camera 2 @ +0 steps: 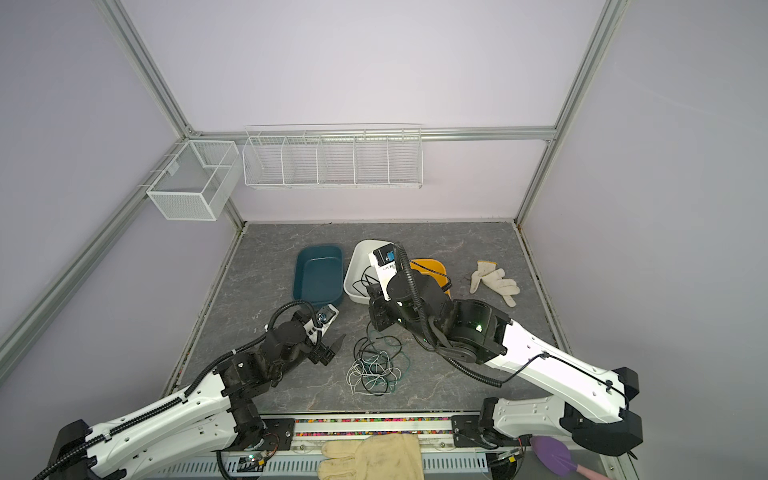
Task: Untangle the cables
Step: 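Grasp another black cable in the tangle with the right gripper and lift it, then lower the second black cable into the white tub with the right gripper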
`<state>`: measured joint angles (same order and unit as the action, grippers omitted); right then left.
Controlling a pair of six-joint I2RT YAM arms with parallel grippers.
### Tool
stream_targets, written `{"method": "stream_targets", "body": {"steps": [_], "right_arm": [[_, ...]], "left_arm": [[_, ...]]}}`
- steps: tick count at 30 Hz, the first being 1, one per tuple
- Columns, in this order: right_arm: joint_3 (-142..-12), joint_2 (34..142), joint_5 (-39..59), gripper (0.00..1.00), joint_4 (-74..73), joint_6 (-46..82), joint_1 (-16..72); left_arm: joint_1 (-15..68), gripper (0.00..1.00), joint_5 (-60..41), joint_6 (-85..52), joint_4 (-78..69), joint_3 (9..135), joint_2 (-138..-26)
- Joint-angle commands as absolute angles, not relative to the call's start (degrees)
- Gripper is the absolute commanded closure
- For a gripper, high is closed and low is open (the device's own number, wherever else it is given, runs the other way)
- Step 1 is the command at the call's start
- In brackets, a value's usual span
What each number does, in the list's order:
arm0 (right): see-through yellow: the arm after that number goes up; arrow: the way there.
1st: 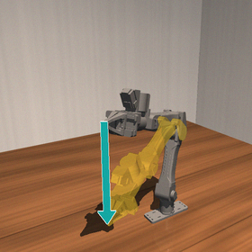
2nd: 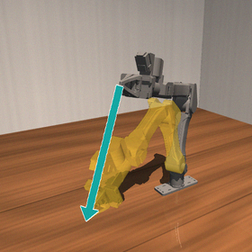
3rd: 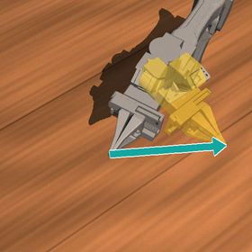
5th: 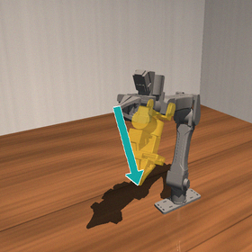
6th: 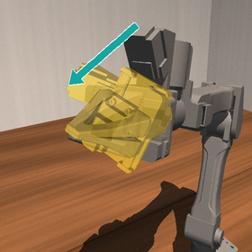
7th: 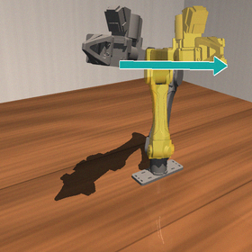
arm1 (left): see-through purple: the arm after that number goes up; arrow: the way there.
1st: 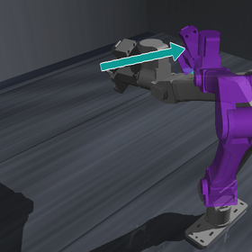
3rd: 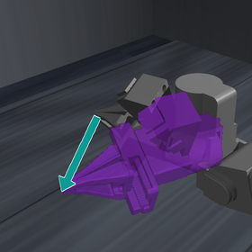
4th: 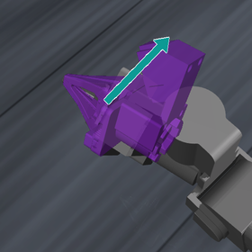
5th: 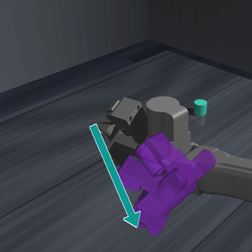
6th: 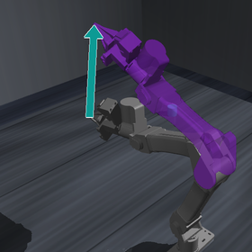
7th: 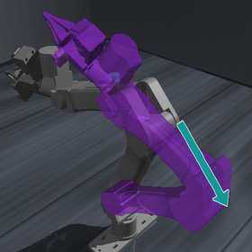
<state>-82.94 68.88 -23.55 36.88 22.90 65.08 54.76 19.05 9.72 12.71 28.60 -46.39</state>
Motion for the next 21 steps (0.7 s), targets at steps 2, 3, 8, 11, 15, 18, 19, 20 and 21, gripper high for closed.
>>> {"method": "stream_targets", "body": {"steps": [2, 3, 8, 11, 15, 18, 19, 20, 21], "right_arm": [[-85.5, 72.3, -16.4, 0.93, 36.6, 20.7, 58.3], [-85.7, 73.0, -15.0, 0.93, 36.2, 20.6, 57.1], [-90.0, 78.2, -4.7, 0.93, 34.8, 20.6, 50.2], [-92.2, 81.8, -0.7, 0.93, 33.7, 20.7, 47.3], [-95.7, 87.4, 3.1, 0.93, 33.1, 20.8, 44.2], [-98.9, 92.3, 4.6, 0.93, 33.5, 20.3, 42.4], [-99.9, 93.7, 4.5, 0.93, 33.6, 20.0, 41.9], [-101.2, 95.4, 3.7, 0.93, 33.9, 19.5, 41.7], [-102.4, 97.1, 3.2, 0.93, 34.0, 18.7, 41.4]], "left_arm": [[55.0, 0.01, 18.0, 10.8, 13.8, 28.0, -45.9], [55.0, 0.01, 17.5, 10.7, 14.0, 28.1, -45.9], [55.1, 0.01, 17.2, 11.0, 14.1, 28.0, -46.0], [55.1, 0.01, 17.3, 11.2, 14.2, 27.9, -45.8], [55.1, 0.01, 17.4, 11.3, 14.1, 27.7, -45.4], [55.1, 0.01, 17.2, 11.3, 14.1, 27.6, -45.2], [55.1, 0.01, 17.1, 11.3, 14.1, 27.6, -45.1], [55.1, 0.01, 17.0, 11.4, 14.1, 27.6, -45.1], [55.1, 0.01, 16.9, 11.4, 14.1, 27.6, -45.0]]}}
